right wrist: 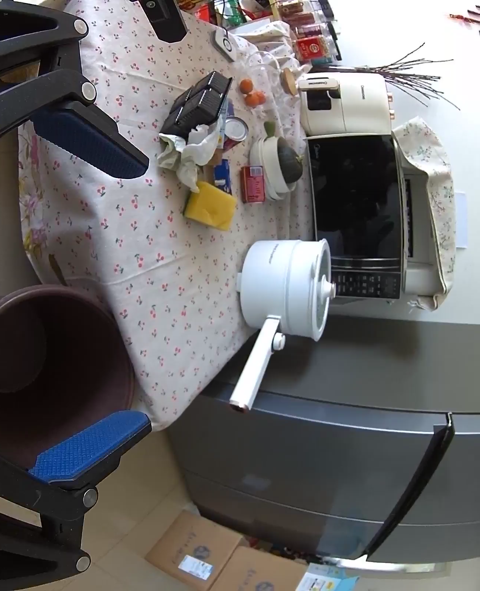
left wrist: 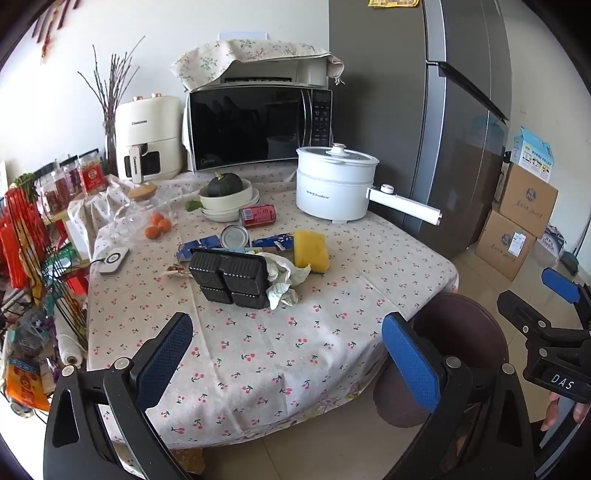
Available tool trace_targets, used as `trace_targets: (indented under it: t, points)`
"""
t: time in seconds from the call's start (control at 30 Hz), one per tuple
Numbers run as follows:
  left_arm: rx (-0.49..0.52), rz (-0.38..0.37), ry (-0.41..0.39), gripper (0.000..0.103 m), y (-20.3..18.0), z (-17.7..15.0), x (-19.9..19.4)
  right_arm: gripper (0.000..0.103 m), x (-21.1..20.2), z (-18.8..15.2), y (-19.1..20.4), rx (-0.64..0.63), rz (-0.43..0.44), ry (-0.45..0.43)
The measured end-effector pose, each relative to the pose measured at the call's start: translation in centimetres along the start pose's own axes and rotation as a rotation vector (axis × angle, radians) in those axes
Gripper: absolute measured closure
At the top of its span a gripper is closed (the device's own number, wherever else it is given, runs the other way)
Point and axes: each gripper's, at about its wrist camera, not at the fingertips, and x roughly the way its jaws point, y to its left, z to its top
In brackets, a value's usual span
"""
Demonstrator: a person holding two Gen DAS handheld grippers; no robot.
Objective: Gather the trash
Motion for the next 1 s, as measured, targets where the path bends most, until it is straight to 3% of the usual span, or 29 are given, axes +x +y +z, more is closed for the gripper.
trace_targets:
  t: [1.0]
  points:
    - [-0.006, -0.01, 0.015, 0.0, 0.07, -0.14, 0.47, 0.0, 0.39, -0.1, -0.71, 0.017, -0.023, 0.033]
